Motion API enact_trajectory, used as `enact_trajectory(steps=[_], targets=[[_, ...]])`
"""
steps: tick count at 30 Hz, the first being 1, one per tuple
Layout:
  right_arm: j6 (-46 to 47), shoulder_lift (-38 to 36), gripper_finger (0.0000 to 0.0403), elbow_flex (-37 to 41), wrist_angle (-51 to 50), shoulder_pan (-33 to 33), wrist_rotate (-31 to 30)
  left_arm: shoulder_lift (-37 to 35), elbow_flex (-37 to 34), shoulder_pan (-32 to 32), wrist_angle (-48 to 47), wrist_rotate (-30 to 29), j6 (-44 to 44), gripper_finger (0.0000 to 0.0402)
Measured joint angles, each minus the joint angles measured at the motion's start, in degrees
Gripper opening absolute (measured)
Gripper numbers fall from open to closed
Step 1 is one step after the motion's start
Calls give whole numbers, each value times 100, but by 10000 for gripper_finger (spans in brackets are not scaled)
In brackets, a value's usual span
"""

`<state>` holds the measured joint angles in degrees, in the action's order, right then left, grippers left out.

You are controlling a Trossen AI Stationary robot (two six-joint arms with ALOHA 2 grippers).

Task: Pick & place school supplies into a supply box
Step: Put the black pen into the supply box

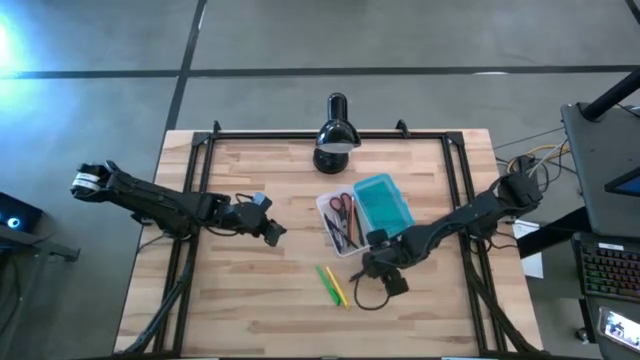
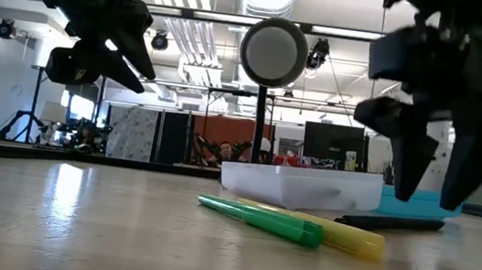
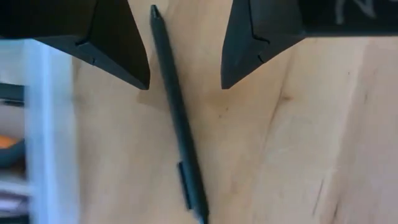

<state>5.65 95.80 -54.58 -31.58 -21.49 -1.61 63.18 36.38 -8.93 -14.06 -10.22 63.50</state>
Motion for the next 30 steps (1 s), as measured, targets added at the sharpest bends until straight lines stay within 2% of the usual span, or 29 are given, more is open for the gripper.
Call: enact_trajectory(steps=[9,14,18,26,30], targets=[[-31,453,192,56,416,48,-121,0,0,0,-6,1,-26,96],[50,638,180,21,394,66,169,2,0,0,-12,2,-63,96],[292,700,141,30,301,62,250,2,-2,2,-8,2,-67,96],[382,708,26,38,228,57,298,2,-4,2,-8,2,-70,96],[494,481,20,-29,-249,-8,479,2,-4,2,-8,2,-72,96]])
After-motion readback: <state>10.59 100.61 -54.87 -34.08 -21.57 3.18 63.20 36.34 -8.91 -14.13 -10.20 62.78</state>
